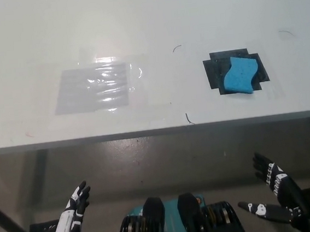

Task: A soft sponge is kept on the balc marked spot on the table infront of the robot and it uses its right hand fist to press down on it and drrags it across the table in a back and forth manner twice to clean it

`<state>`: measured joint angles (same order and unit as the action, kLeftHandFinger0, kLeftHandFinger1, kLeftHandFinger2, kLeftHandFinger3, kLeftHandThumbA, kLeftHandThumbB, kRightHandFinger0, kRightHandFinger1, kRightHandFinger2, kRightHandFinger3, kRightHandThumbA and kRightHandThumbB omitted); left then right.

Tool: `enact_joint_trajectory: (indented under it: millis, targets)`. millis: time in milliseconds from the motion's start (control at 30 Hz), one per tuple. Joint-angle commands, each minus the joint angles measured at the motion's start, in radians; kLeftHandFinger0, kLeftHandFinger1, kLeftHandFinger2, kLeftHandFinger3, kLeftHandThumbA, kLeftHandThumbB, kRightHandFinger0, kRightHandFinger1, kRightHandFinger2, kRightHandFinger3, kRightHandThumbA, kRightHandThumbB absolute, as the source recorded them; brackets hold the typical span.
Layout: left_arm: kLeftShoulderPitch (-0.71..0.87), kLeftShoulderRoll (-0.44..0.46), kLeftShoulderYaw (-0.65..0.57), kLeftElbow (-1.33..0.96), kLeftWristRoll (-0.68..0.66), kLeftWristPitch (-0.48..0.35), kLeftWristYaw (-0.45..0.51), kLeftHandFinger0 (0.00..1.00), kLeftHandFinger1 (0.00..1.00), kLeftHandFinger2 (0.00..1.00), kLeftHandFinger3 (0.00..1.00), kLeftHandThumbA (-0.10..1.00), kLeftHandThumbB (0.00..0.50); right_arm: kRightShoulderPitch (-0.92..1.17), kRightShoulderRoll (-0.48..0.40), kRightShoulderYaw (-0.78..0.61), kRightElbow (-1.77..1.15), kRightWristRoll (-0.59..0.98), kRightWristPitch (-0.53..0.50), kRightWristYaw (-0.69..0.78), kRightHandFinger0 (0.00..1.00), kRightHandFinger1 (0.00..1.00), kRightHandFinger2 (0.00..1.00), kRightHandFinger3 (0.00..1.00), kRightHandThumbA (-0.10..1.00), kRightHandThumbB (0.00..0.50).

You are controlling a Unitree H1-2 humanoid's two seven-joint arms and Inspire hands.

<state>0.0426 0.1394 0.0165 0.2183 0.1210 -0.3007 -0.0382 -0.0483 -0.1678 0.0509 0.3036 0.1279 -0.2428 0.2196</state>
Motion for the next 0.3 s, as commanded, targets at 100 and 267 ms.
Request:
enact_joint_trajectory:
  millis: [100, 267]
  targets:
    - [-0.033, 0.019, 0.005, 0.006, -0.007, -0.034, 0.007, 1.0, 1.0, 1.0, 1.0, 1.0, 0.187, -0.011, -0.011, -0.004, -0.013, -0.024, -0.042, 0.006, 1.0, 1.0, 1.0, 1.0, 1.0, 0.062]
    - [-0.037, 0.02, 0.005, 0.005, -0.011, -0.024, 0.002, 1.0, 1.0, 1.0, 1.0, 1.0, 0.16, -0.008, -0.013, -0.005, -0.012, -0.029, -0.048, 0.007, 1.0, 1.0, 1.0, 1.0, 1.0, 0.078]
